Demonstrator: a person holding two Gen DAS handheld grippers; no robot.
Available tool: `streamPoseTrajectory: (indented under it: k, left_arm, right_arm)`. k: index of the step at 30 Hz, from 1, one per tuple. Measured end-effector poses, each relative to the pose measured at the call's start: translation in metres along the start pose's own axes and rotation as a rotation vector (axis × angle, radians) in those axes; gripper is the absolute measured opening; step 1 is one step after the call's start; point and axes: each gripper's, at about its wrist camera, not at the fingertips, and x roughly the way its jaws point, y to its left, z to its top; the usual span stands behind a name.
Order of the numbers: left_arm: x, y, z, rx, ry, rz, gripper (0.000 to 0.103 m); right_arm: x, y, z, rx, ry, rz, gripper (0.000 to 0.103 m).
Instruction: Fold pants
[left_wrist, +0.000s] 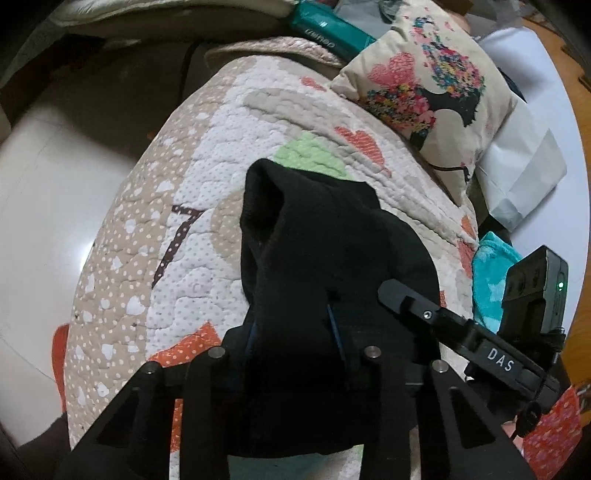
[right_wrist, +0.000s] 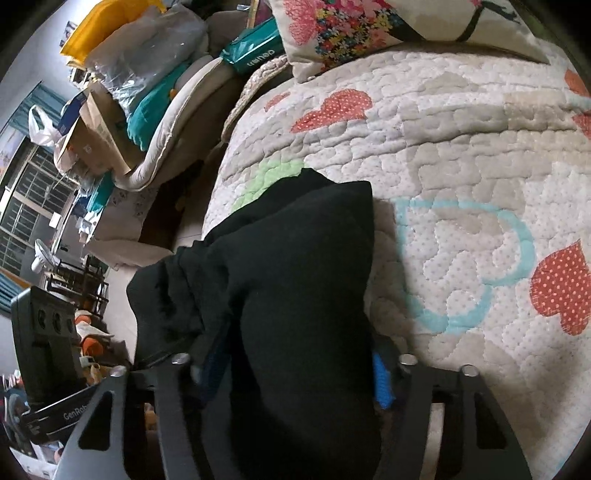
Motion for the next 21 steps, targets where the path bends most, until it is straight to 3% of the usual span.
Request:
streamPoseTrajectory:
  k: [7,21]
  left_arm:
    - [-0.018,-0.023,-0.003,0.099,-0.070,0.043,0.030]
    - [-0.077,-0.079,-0.023,0.315,-0.307,0.081,0.030]
  right_arm:
    - [-0.019,0.020,-0.005,-0.069,-0.057,-0.025,0.050]
    - [-0.087,0.041,-0.025,-0.096,-0.291,0.013,0.048]
